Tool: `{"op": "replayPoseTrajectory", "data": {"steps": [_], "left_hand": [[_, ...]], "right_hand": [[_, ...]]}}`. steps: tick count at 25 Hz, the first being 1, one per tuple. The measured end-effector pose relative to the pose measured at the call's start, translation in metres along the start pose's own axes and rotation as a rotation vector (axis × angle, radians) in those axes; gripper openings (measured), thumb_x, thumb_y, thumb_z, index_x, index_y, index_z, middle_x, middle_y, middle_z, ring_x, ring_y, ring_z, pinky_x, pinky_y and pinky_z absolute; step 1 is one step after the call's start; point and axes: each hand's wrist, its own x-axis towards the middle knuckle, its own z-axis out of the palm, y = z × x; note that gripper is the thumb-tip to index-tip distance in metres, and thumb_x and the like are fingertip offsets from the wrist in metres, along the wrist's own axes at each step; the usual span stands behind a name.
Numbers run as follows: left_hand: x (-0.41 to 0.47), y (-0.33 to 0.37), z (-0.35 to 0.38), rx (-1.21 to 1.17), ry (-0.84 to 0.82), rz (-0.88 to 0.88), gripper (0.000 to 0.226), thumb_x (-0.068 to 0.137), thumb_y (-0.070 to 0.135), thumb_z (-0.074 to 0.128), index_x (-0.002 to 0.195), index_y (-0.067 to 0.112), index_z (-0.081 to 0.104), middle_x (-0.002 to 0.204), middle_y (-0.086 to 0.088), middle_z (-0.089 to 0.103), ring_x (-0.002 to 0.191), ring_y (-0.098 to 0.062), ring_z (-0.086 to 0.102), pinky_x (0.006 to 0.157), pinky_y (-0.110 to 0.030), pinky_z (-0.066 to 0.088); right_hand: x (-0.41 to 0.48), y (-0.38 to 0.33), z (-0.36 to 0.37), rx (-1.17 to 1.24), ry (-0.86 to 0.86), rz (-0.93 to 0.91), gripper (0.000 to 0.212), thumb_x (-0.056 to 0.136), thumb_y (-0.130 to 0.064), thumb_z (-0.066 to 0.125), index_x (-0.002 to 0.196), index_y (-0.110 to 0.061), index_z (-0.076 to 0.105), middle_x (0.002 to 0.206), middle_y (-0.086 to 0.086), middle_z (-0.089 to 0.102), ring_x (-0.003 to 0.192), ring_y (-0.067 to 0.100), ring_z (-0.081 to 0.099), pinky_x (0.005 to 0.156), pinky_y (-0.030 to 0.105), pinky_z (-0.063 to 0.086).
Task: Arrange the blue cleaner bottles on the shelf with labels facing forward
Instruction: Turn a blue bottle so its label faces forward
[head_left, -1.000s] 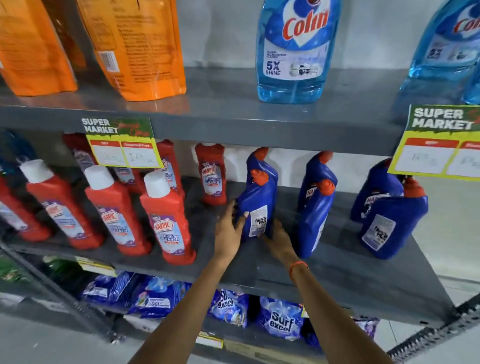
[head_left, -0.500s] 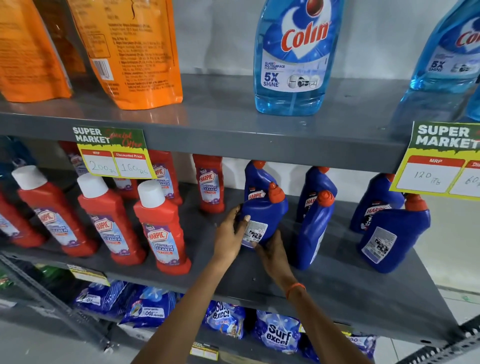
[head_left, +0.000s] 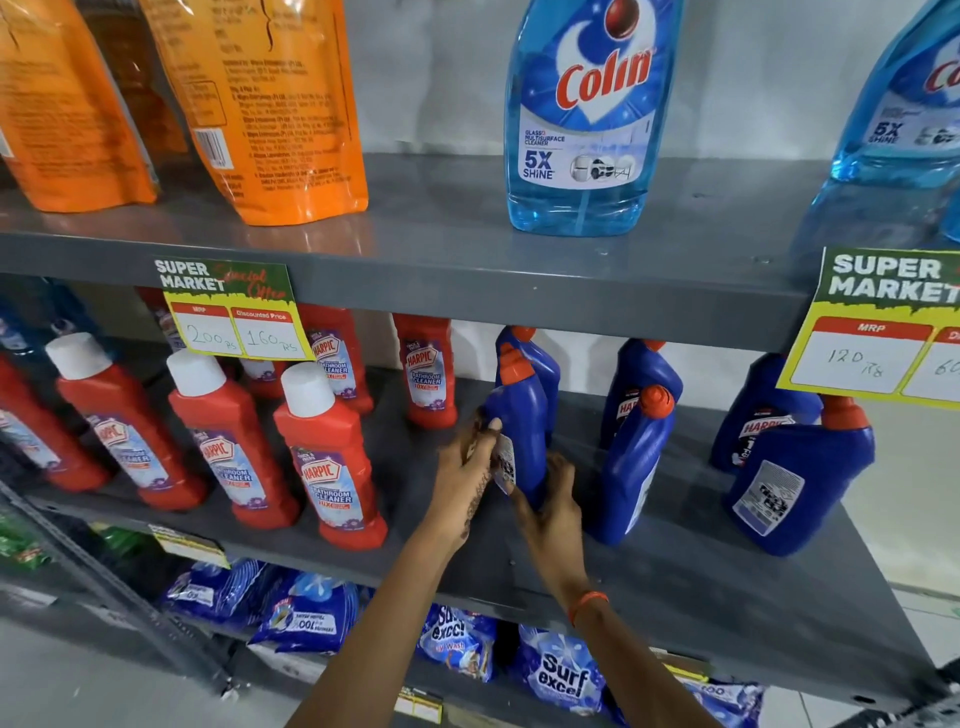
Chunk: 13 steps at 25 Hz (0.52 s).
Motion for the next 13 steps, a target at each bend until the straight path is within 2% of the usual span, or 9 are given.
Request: {"op": "replayPoseTrajectory", "data": {"steps": [2,4,8,11,13], "left_hand": [[-0.005,0.000,0.004,0.027,-0.034,0.027,0.036,0.078,0.037,0.065,0.111,0.023,0.061,0.099,0.006,0.073,0.097,-0.012,0.068,0.083,-0.027,0.053],[-0.007,0.001,0.009,0.074,-0.019,0.065,0.042,0.072,0.037,0.073,0.110,0.026,0.060,0.093,0.014,0.073,0.091,-0.004,0.068,0.074,-0.014,0.051],[0.000,0.008,0.015,0.203,0.201,0.127,0.032,0.065,0.038,0.080,0.088,0.021,0.064,0.077,0.004,0.072,0.070,-0.006,0.069,0.068,-0.022,0.052],[0.006,0.008,0.011,0.241,0.231,0.130,0.017,0.068,0.030,0.078,0.074,0.025,0.063,0.072,0.001,0.071,0.068,-0.014,0.069,0.069,-0.030,0.056],[0.009,0.007,0.006,0.232,0.203,0.122,0.016,0.069,0.025,0.077,0.073,0.030,0.062,0.074,0.005,0.070,0.071,-0.014,0.070,0.069,-0.029,0.056]], "right_hand": [[-0.003,-0.003,0.004,0.006,0.030,-0.010,0.050,0.083,-0.020,0.067,0.113,-0.045,0.036,0.109,-0.013,0.062,0.096,-0.003,0.061,0.079,0.009,0.048],[-0.007,-0.005,0.009,0.013,0.036,-0.033,0.050,0.082,-0.015,0.066,0.117,-0.037,0.039,0.118,-0.003,0.060,0.105,0.008,0.060,0.088,0.023,0.051],[-0.016,-0.007,0.016,-0.027,0.029,-0.069,0.056,0.079,-0.006,0.067,0.126,-0.016,0.039,0.129,0.006,0.047,0.119,0.017,0.048,0.097,0.046,0.049],[-0.022,-0.001,0.017,-0.077,0.044,-0.089,0.061,0.078,-0.011,0.071,0.129,-0.016,0.038,0.131,0.004,0.038,0.121,0.012,0.043,0.100,0.045,0.048],[-0.026,0.004,0.017,-0.086,0.055,-0.107,0.059,0.078,-0.015,0.071,0.128,-0.017,0.039,0.130,0.004,0.035,0.121,0.012,0.043,0.098,0.043,0.050]]}}
